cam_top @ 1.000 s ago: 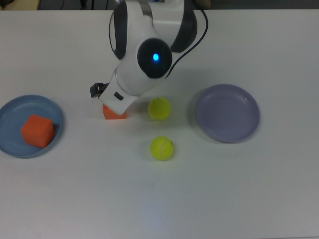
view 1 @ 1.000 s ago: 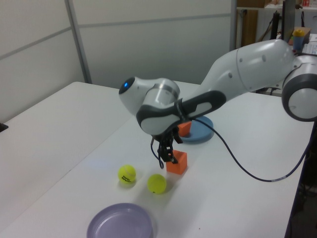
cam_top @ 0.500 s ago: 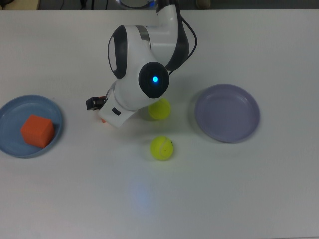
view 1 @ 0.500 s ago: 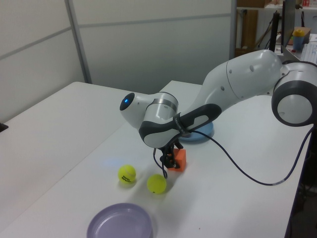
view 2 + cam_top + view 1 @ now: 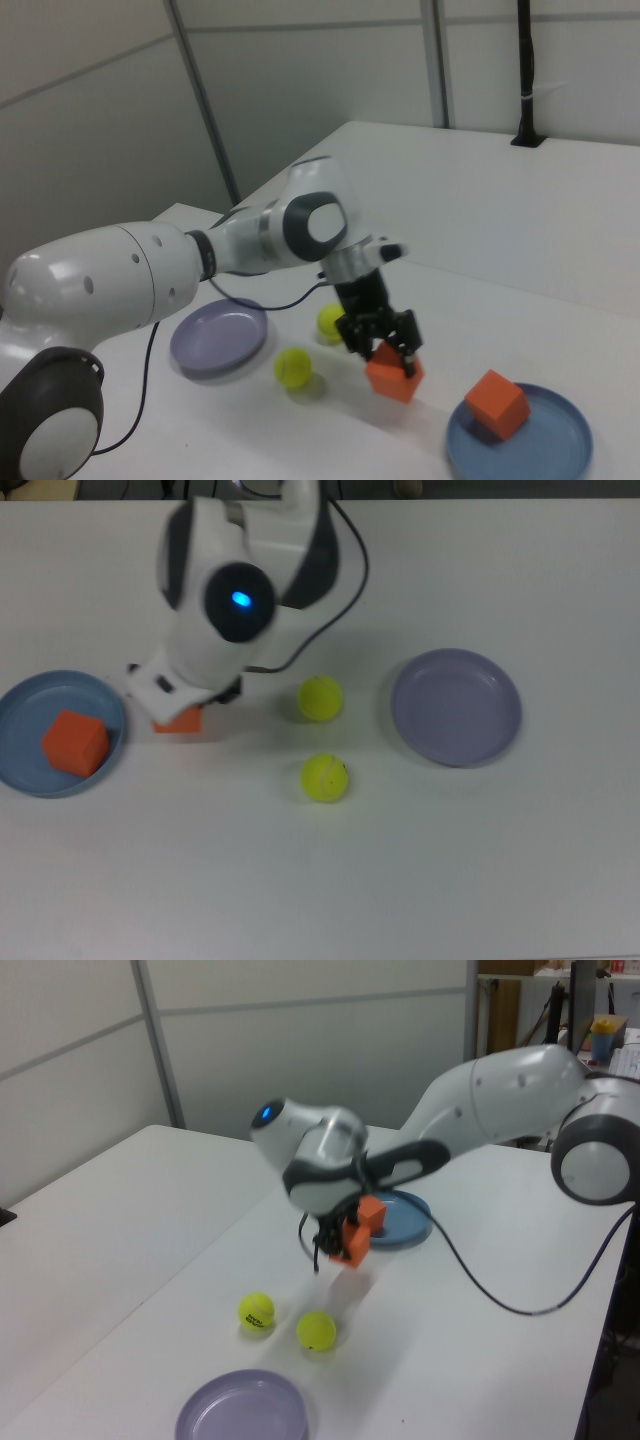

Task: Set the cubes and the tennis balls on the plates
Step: 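Place the second orange cube beside the first on the blue plate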

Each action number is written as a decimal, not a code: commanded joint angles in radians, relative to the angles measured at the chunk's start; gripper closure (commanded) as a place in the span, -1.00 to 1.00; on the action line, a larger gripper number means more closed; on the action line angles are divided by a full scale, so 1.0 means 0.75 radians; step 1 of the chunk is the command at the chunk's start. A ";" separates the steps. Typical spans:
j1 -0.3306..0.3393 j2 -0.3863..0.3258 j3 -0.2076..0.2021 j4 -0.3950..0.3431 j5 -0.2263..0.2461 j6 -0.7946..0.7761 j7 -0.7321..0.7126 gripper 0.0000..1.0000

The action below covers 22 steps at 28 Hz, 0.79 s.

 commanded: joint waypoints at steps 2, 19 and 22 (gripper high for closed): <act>-0.086 -0.088 -0.120 -0.022 0.067 0.023 -0.119 1.00; -0.226 -0.039 -0.249 -0.030 0.079 0.307 -0.127 -1.00; -0.226 -0.049 -0.243 -0.030 0.083 0.305 -0.127 -1.00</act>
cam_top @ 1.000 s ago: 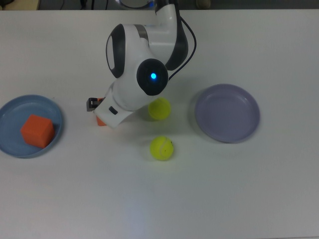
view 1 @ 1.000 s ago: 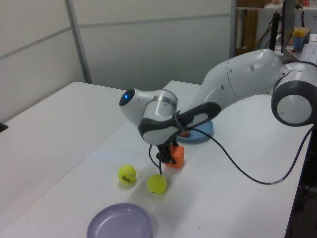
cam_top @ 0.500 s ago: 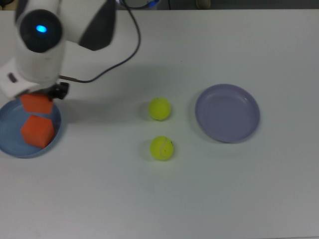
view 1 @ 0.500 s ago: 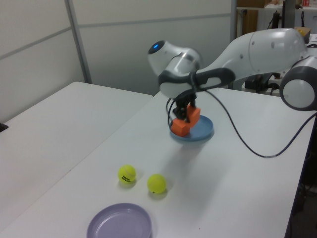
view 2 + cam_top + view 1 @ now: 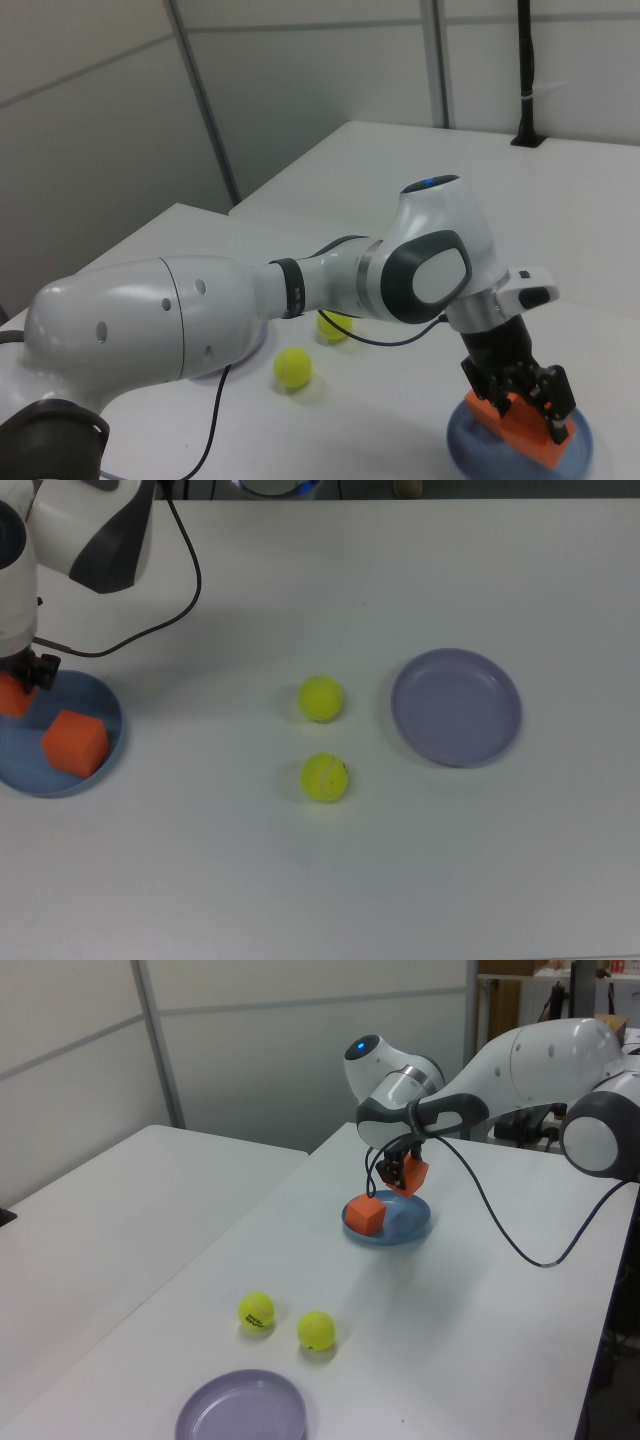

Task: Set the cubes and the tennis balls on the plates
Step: 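Place the second orange cube beside the first on the blue plate, then move the gripper down to a tennis ball and grasp it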

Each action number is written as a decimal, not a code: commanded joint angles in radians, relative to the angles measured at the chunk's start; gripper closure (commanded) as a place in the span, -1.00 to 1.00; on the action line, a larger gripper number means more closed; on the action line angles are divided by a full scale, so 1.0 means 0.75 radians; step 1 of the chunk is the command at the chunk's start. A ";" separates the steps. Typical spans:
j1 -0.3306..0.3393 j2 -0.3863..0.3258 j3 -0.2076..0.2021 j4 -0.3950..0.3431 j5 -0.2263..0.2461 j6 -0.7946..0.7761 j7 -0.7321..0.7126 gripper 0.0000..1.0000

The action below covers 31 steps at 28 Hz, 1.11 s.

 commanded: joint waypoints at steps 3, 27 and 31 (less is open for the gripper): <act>0.020 -0.052 -0.002 -0.014 0.082 0.020 -0.018 -1.00; 0.372 -0.048 0.353 -0.027 0.176 0.179 0.142 -1.00; 0.413 0.009 0.353 -0.047 0.121 0.289 0.144 -1.00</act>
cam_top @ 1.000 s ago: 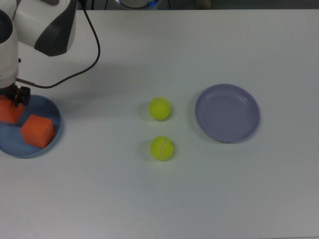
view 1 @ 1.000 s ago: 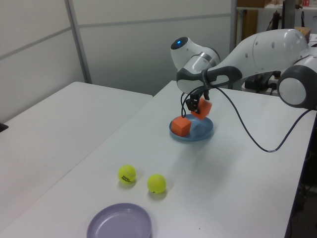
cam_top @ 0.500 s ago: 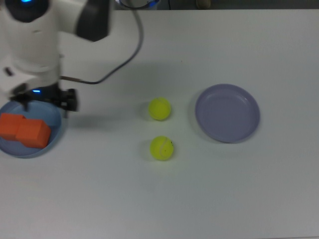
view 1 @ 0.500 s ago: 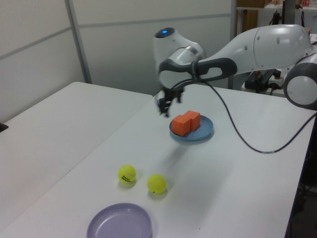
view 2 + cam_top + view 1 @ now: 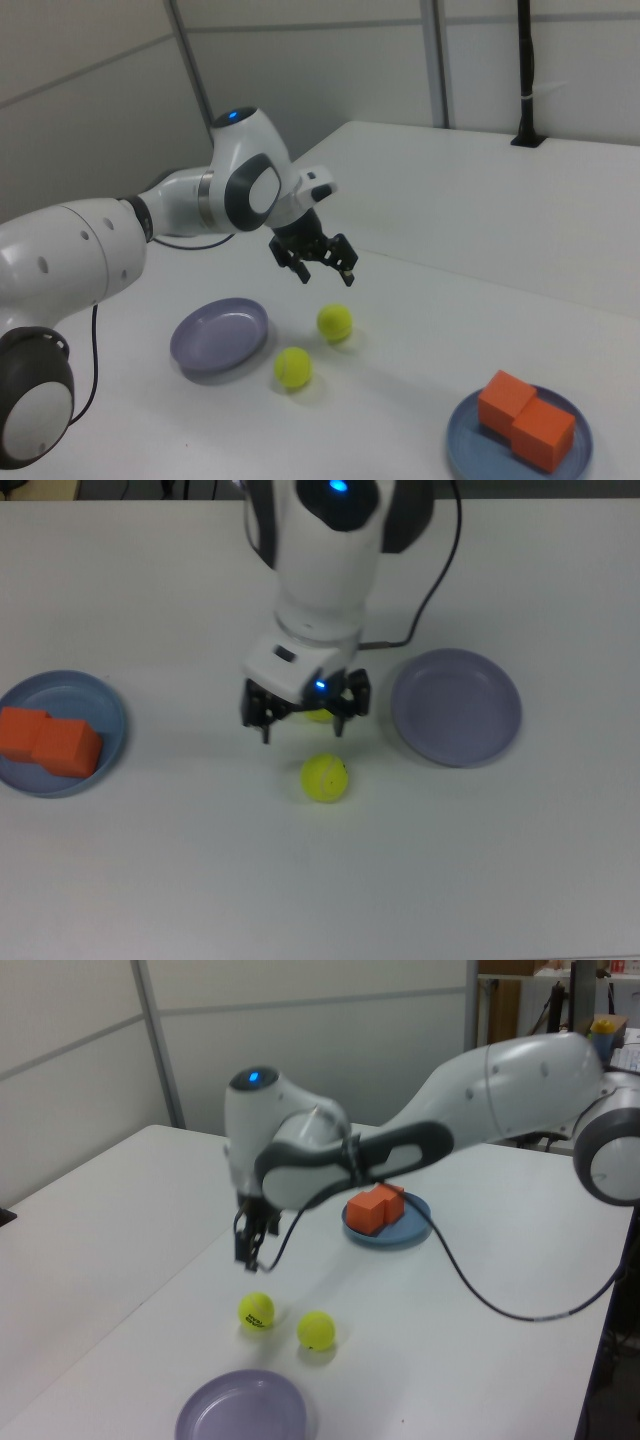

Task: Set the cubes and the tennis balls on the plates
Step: 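Move the gripper down to a tennis ball and grasp it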

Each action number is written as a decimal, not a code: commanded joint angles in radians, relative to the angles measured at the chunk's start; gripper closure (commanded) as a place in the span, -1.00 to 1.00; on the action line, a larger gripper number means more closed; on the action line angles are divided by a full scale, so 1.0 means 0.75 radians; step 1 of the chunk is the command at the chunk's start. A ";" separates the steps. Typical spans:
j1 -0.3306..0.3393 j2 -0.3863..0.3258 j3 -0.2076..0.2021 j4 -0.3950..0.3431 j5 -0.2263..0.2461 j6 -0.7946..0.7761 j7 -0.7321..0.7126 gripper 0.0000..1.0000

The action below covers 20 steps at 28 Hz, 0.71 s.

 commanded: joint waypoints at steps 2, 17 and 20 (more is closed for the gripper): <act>0.049 0.085 -0.011 -0.050 -0.100 0.190 0.017 -1.00; 0.051 0.171 -0.015 -0.091 -0.315 0.212 0.072 -0.22; 0.051 0.171 -0.015 -0.095 -0.294 0.212 0.085 1.00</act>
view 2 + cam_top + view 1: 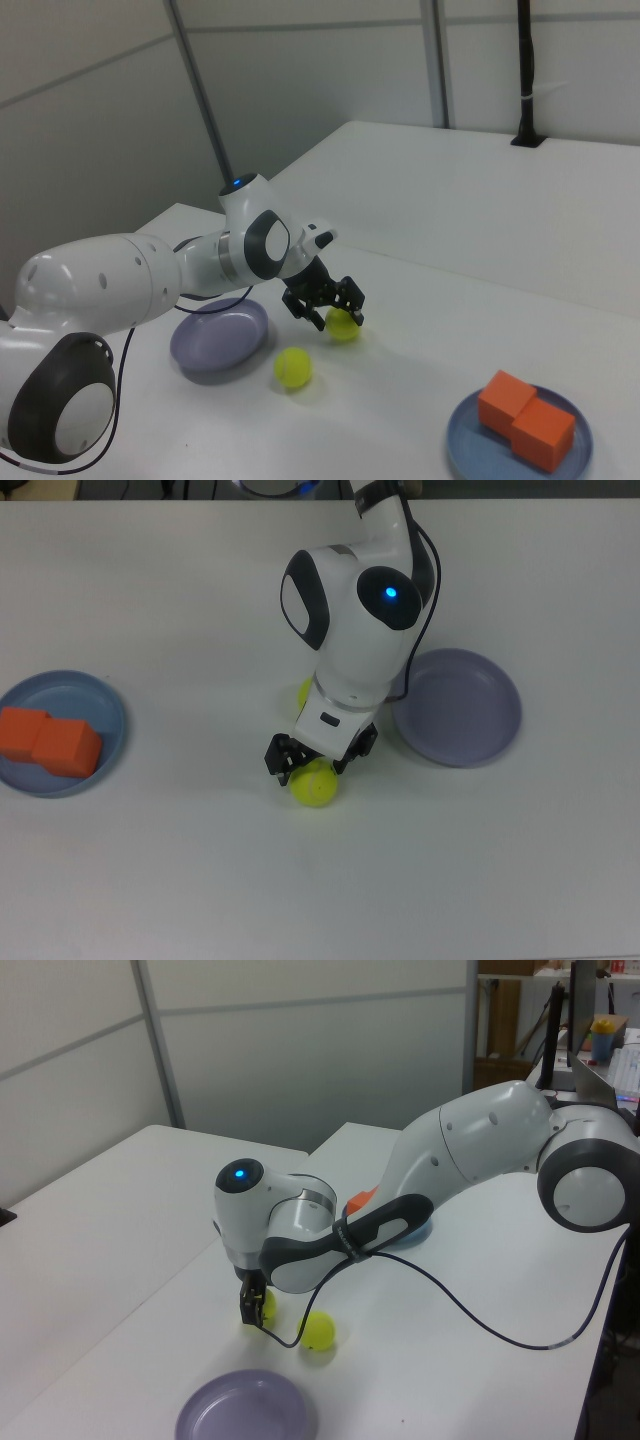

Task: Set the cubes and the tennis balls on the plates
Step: 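Move the gripper down to a tennis ball and grasp it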

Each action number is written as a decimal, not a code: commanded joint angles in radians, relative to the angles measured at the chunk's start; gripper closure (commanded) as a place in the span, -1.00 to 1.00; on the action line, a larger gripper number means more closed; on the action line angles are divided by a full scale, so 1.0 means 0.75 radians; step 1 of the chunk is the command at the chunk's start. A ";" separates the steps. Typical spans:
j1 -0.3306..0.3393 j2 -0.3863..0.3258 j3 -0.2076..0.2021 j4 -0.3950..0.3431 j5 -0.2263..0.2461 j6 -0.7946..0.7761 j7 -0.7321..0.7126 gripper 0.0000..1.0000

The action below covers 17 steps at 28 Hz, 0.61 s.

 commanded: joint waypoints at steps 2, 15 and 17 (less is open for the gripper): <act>0.008 -0.019 -0.012 -0.035 -0.016 0.039 0.065 1.00; 0.081 -0.113 0.097 0.034 0.080 -0.147 0.088 1.00; 0.112 -0.130 0.097 0.036 0.098 -0.221 0.098 1.00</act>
